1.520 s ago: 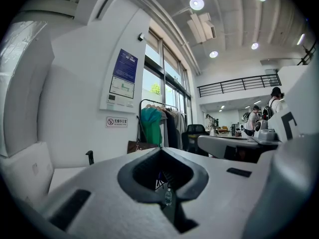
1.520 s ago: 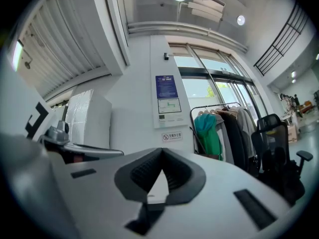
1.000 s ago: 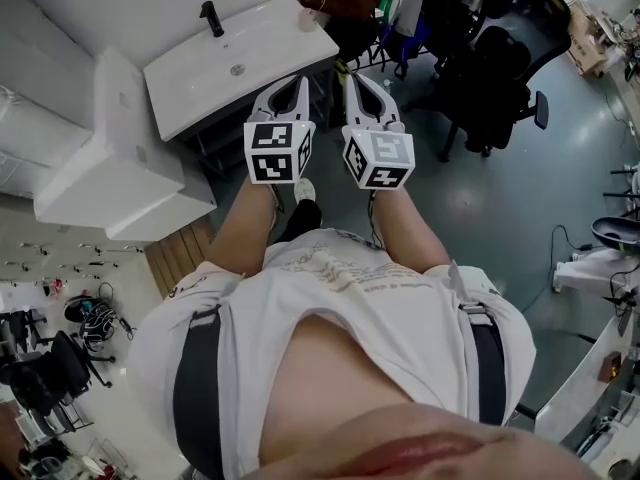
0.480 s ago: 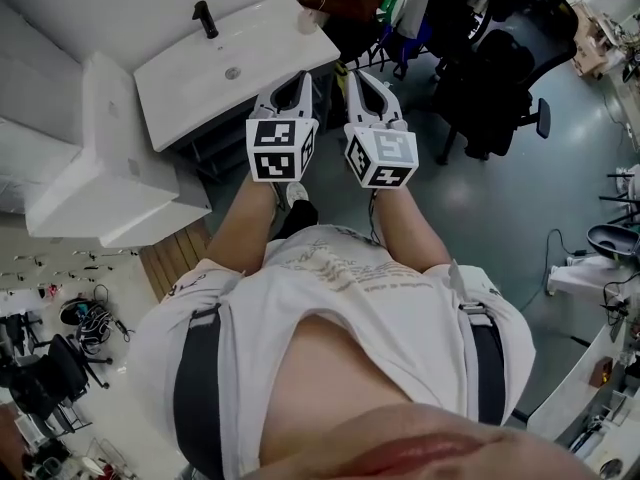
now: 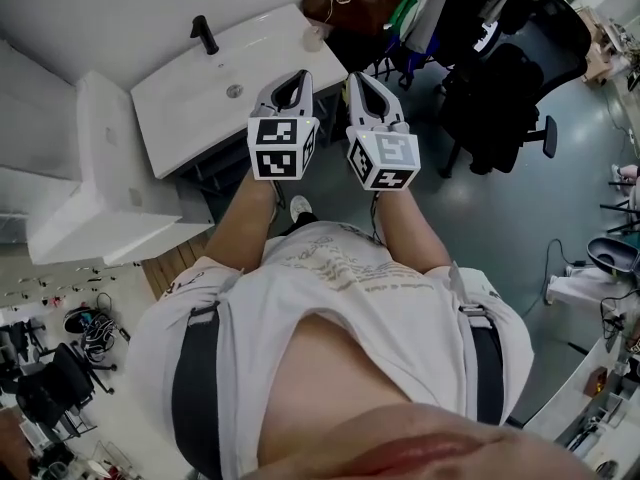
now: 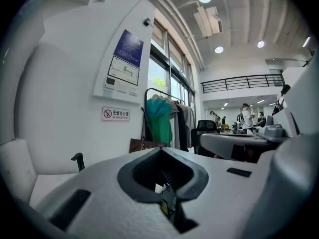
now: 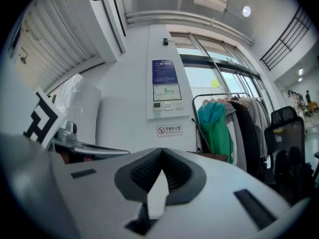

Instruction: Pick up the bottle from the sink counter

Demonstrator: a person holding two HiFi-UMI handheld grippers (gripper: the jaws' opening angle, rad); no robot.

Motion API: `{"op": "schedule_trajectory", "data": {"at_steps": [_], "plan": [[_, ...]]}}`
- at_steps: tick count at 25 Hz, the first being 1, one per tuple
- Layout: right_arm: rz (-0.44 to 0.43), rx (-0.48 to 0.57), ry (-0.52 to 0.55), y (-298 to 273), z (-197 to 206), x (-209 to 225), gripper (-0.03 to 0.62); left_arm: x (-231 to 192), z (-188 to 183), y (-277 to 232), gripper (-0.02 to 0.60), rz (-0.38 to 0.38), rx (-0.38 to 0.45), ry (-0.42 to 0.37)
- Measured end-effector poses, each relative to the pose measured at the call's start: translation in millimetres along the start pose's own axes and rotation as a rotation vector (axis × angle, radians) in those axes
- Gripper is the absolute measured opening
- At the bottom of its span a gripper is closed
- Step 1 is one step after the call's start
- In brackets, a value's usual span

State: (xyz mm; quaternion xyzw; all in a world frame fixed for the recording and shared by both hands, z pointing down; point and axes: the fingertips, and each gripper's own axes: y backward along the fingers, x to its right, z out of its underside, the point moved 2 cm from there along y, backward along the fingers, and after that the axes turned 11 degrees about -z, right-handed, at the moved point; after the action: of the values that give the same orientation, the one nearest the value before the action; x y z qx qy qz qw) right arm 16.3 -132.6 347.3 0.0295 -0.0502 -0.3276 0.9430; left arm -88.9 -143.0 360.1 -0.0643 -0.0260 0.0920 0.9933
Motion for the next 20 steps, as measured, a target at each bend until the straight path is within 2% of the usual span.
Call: {"op": "schedule_trajectory", "data": {"at_steps": [14,20], "plan": [[0.031,0.008,0.032,-113,-4,45,0.025,-56,-17,-110,0.021,0.037,0.002,-0.004],[0.054,0.011,0.016,-138,-1,62,0.025,-67,-17,-145,0.021,0.059,-0.008,-0.004]]}}
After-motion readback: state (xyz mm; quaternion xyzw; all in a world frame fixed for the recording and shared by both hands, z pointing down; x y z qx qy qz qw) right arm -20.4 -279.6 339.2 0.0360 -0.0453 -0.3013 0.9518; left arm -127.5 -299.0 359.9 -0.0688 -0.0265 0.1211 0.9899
